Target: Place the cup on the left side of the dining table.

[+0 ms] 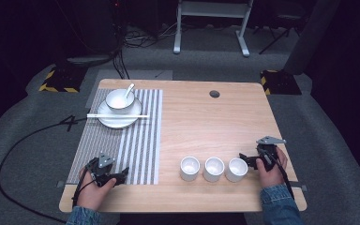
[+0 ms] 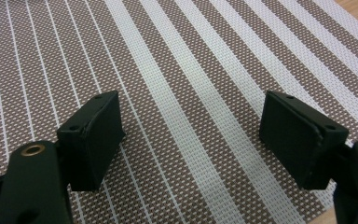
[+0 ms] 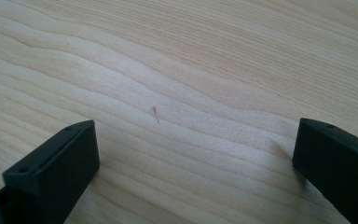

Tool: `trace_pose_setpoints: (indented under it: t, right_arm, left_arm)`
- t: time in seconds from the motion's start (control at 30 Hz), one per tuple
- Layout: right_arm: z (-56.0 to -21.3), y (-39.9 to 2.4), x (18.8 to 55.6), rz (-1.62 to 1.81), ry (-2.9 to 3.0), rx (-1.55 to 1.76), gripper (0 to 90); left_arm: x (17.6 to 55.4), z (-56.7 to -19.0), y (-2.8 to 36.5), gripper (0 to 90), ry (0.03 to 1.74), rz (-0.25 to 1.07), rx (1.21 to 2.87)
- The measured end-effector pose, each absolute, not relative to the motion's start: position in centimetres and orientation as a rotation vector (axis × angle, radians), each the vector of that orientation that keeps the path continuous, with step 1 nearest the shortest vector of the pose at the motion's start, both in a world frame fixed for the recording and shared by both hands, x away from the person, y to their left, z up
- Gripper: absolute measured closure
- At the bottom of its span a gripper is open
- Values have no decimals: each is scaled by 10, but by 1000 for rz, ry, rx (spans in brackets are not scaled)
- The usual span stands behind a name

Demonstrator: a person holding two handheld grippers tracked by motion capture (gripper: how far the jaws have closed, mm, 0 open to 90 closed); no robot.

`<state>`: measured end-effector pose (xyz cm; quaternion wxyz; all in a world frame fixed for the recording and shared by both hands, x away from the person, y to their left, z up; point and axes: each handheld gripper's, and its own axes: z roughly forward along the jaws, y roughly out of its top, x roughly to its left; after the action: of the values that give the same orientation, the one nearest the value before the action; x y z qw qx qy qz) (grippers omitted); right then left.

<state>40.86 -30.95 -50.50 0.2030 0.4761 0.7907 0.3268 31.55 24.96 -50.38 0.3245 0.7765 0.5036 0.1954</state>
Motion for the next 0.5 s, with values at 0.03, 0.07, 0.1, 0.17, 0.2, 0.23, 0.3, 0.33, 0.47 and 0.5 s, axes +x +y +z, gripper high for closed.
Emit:
trace_pose_setpoints:
  t: [0.03,0.07,0.1,0.17,0.2,0.23,0.3,0.33,0.47,0.5]
  right_arm:
    - [-505,-309,409,912,2206,1329,3]
    - [-505,-309,409,912,2206,1329,3]
    - [-505,-309,409,912,2207,1329,3]
    - [-505,-309,409,912,2206,1329,3]
    - [-505,-309,409,912,2207,1329,3]
    - [-505,-309,409,912,2206,1329,3]
    - [-505,-309,409,912,2207,1329,3]
    - [-505,-309,409,912,2207,1329,3]
    - [-505,-309,409,912,2206,1329,3]
    - [-505,-309,409,912,2207,1329,3]
  left_arm:
    - [316,-504,250,216,1321,511,2036]
    - [316,-504,250,216,1321,511,2036]
    - [316,-504,250,217,1321,511,2036]
    - [316,-504,250,216,1321,512,2037]
    - [316,-504,250,217,1321,511,2036]
    - [315,-504,250,217,1321,512,2036]
    - [315,-504,249,218,1323,517,2031]
    - [315,-504,248,219,1320,524,2031]
    - [314,-499,247,232,1305,524,2016]
    - [314,-497,247,235,1304,524,2008]
